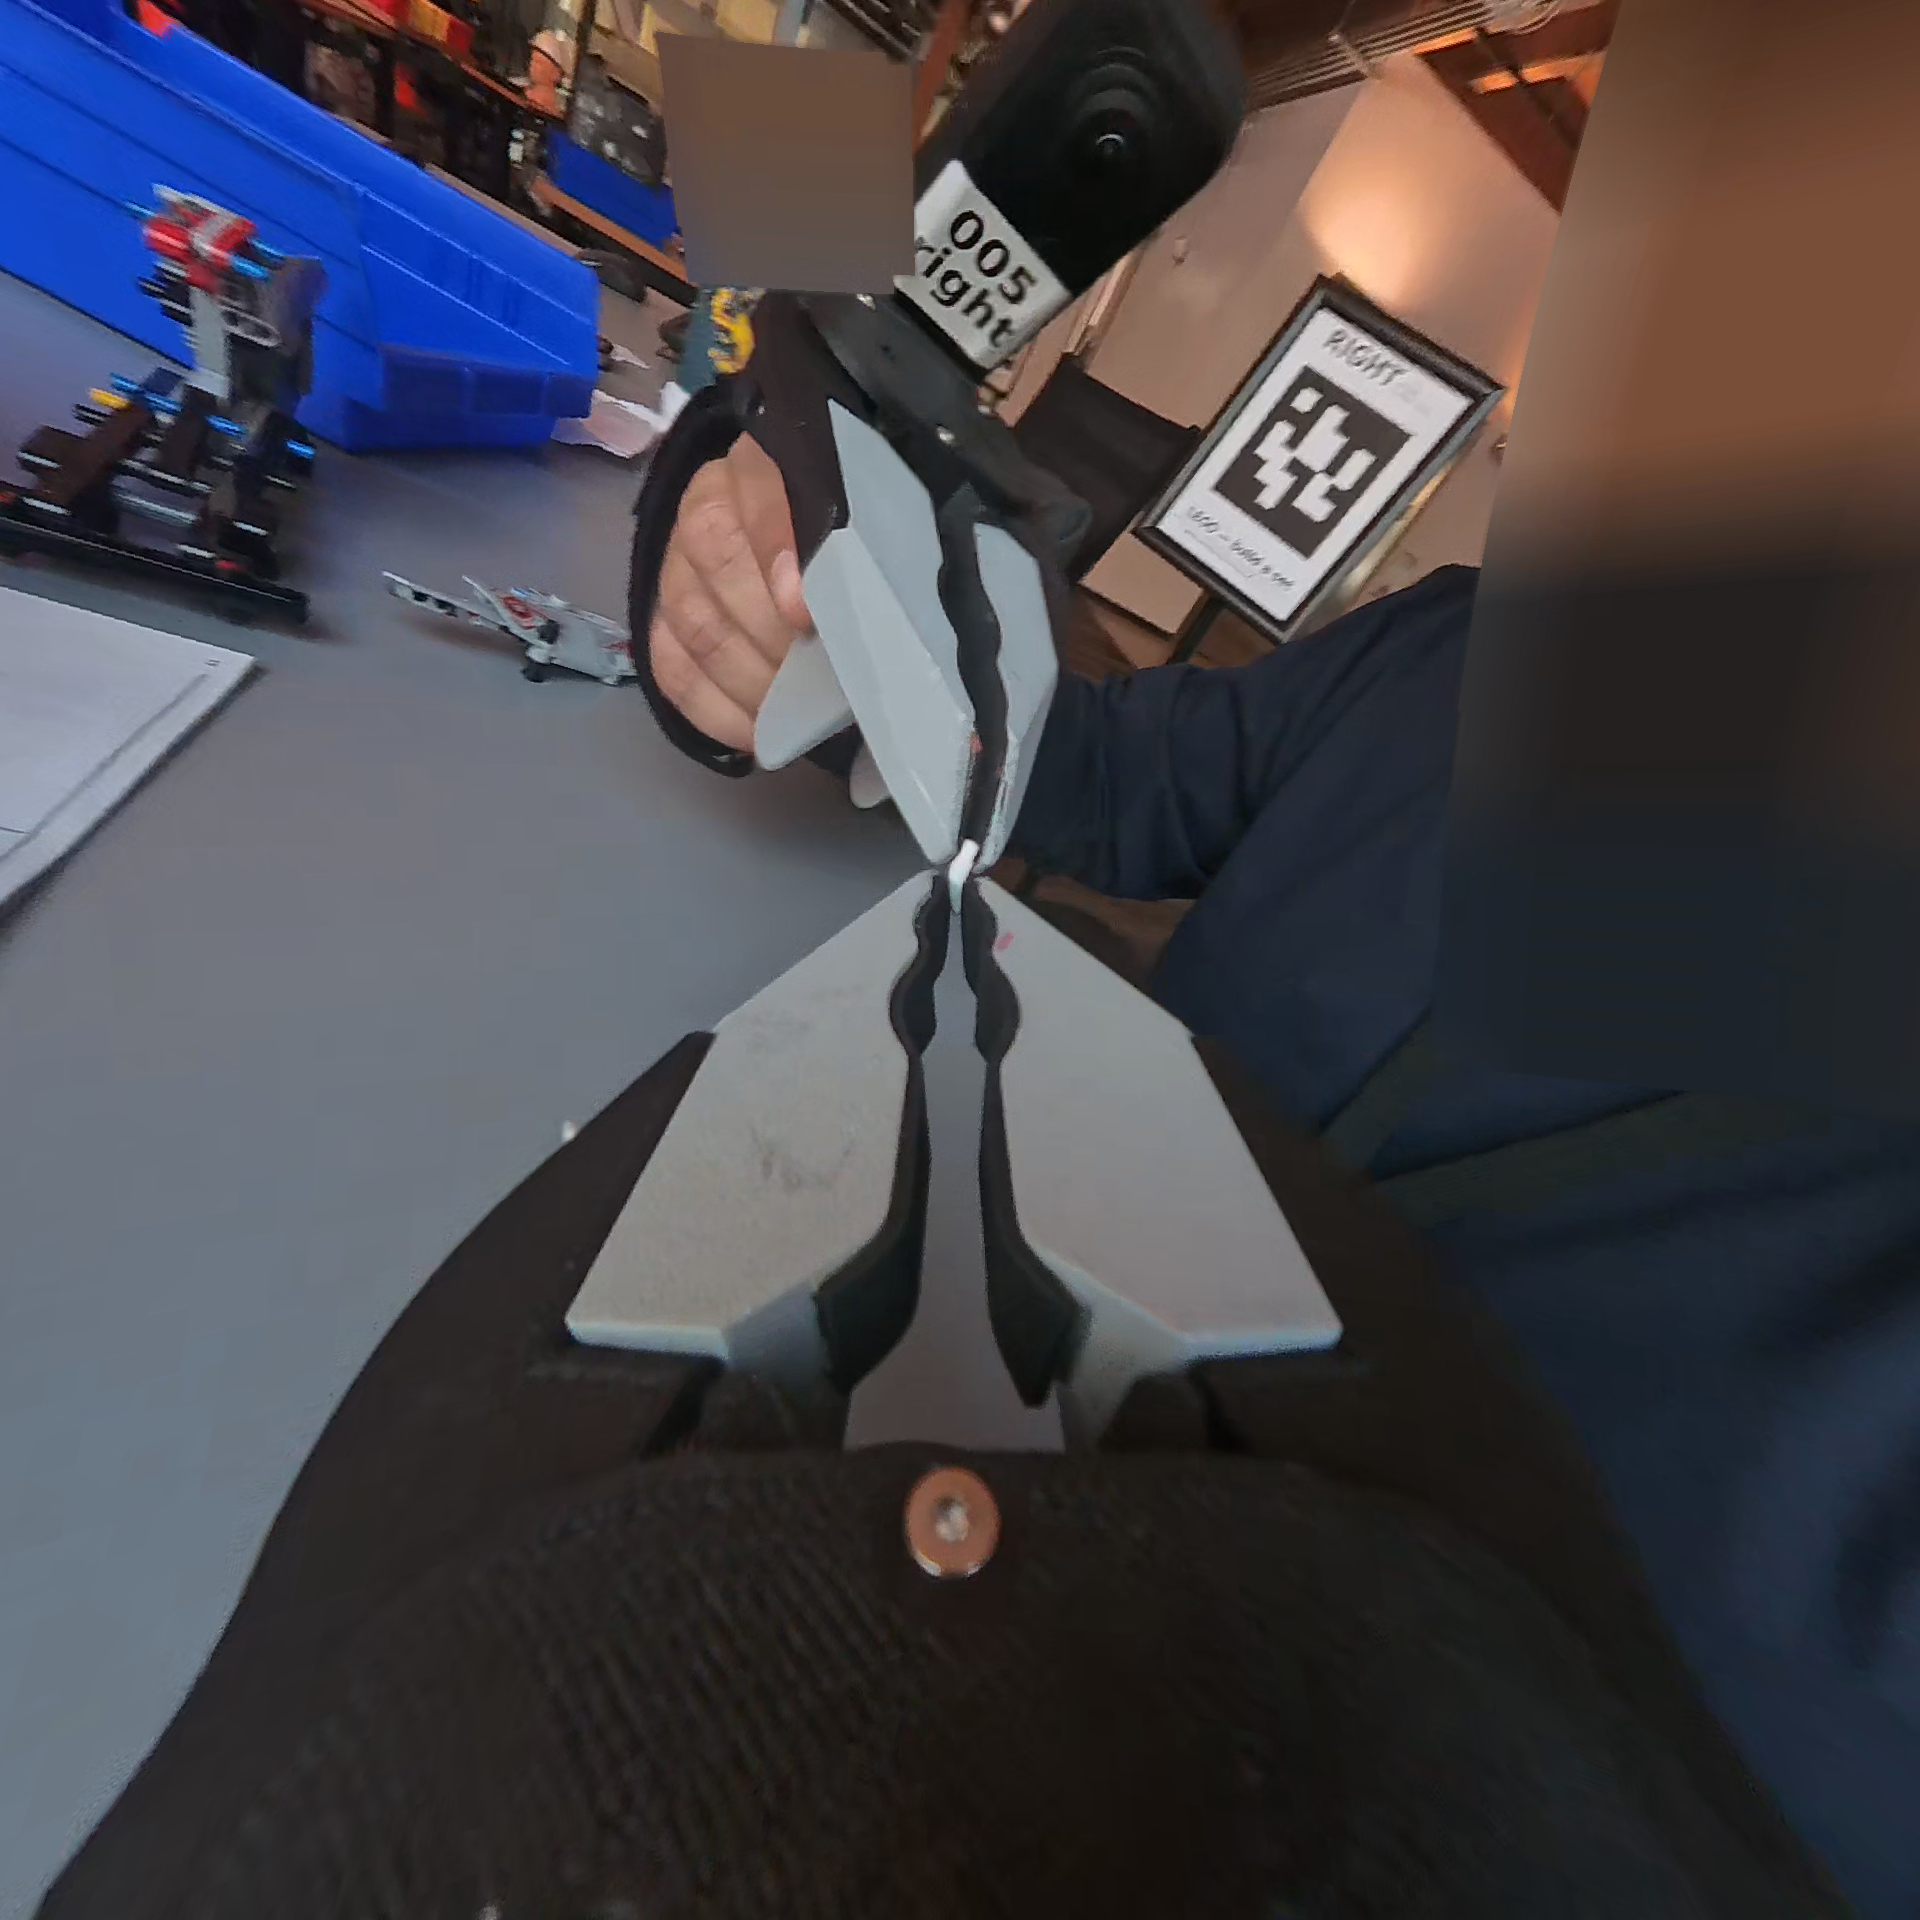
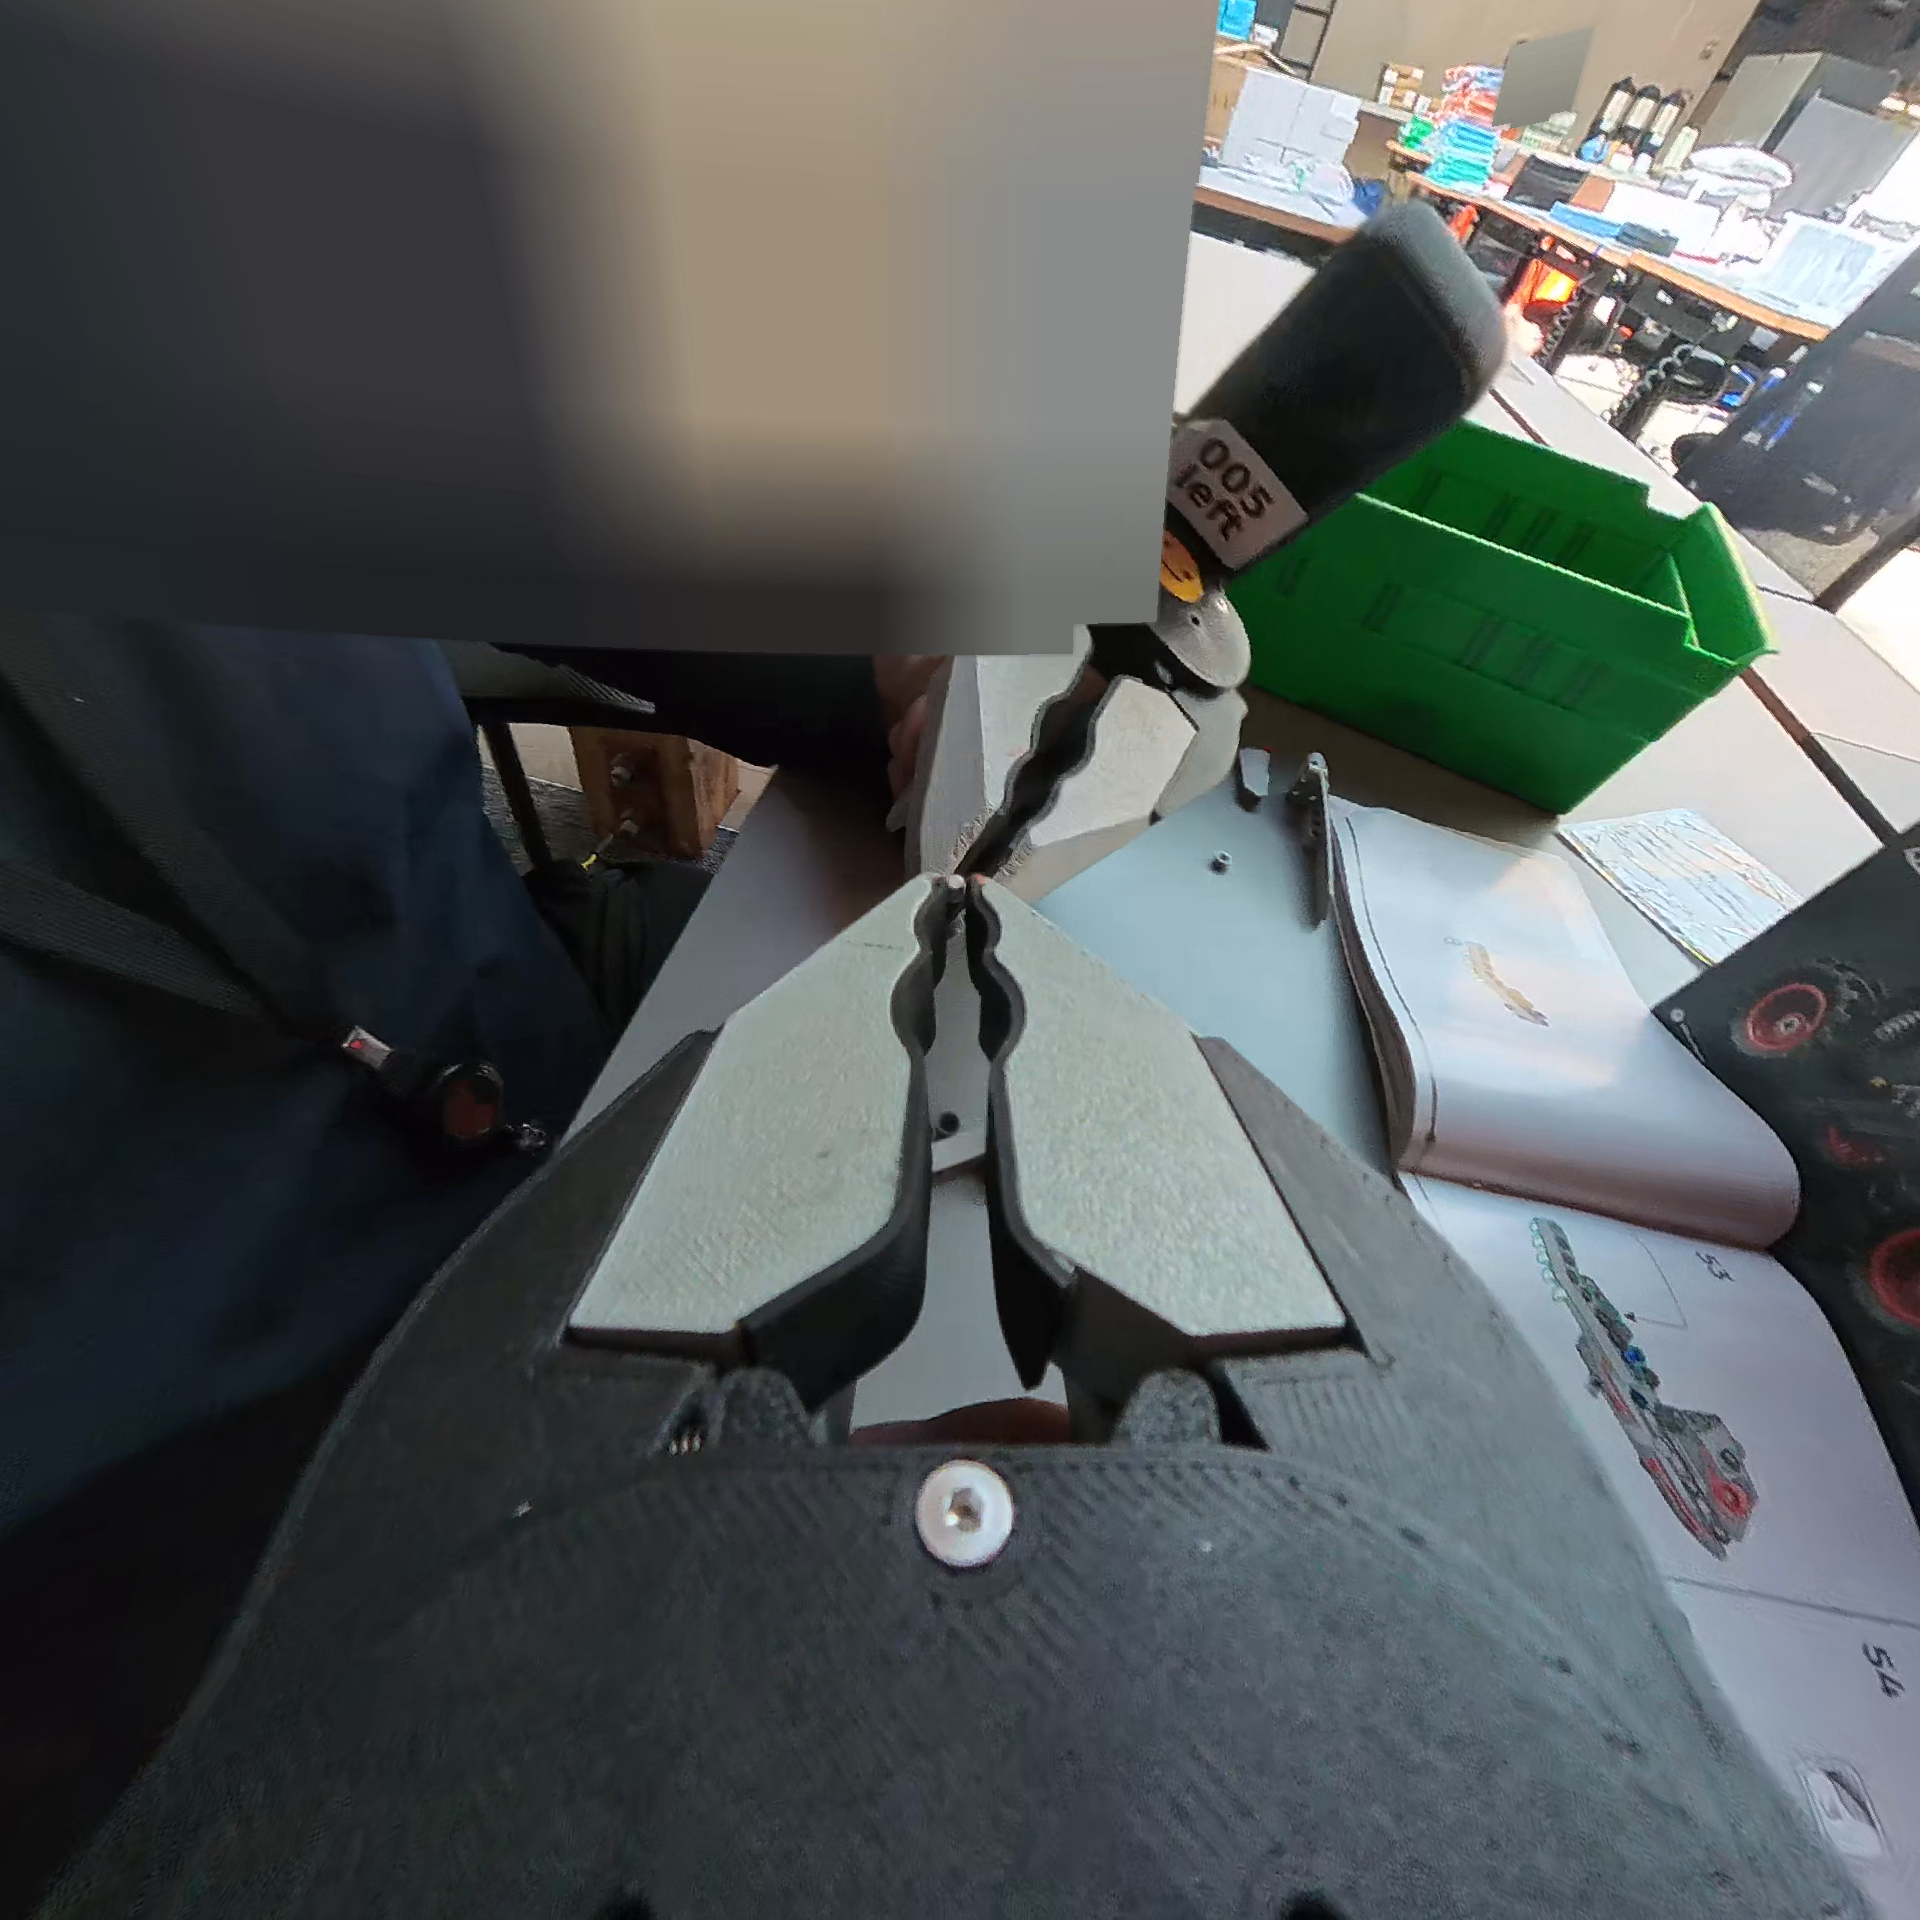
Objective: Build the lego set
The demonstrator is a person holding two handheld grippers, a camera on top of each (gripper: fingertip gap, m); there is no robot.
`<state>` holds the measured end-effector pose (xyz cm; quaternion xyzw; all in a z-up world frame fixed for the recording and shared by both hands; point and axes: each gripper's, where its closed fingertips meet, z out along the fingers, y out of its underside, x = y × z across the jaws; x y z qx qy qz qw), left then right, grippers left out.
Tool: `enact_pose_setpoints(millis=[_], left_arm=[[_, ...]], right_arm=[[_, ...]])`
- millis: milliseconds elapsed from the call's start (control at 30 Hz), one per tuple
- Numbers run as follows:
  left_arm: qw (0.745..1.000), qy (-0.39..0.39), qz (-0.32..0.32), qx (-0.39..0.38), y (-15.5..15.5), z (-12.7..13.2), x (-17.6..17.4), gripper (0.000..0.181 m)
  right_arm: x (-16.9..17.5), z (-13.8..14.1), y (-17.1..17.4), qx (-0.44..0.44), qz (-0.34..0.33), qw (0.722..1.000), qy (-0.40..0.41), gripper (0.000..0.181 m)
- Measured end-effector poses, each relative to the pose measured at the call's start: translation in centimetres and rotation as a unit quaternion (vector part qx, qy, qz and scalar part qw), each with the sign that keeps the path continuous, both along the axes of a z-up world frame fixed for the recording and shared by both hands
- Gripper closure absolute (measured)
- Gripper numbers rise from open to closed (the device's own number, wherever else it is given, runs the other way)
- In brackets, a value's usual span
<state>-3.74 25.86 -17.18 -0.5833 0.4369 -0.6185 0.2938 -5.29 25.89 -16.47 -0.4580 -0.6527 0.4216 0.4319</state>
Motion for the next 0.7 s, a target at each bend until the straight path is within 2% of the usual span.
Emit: enact_pose_setpoints(millis=[233,400,500,600,700], left_arm=[[0.992,-0.033,-0.089,-0.079,-2.2,0.9,-0.1,0.181],[0.991,-0.036,-0.093,-0.094,-2.2,0.9,-0.1,0.181],[0.995,-0.039,-0.02,-0.089,0.4,0.9,-0.4,0.181],[0.996,-0.022,0.087,-0.028,3.3,0.6,-1.2,0.17],[0.988,0.036,0.151,0.024,4.8,-1.0,-1.3,0.165]], right_arm=[[-0.2,0.7,-1.8,0.001,0.04,0.999,0.021,0.181],[-0.2,0.7,-1.5,-0.004,0.03,0.999,0.022,0.181],[-0.4,0.6,1.1,-0.034,-0.03,0.999,0.015,0.181],[-0.2,-0.5,4.3,-0.092,-0.099,0.991,-0.014,0.181],[-0.1,-1.4,5.8,-0.142,-0.128,0.981,-0.027,0.181]])
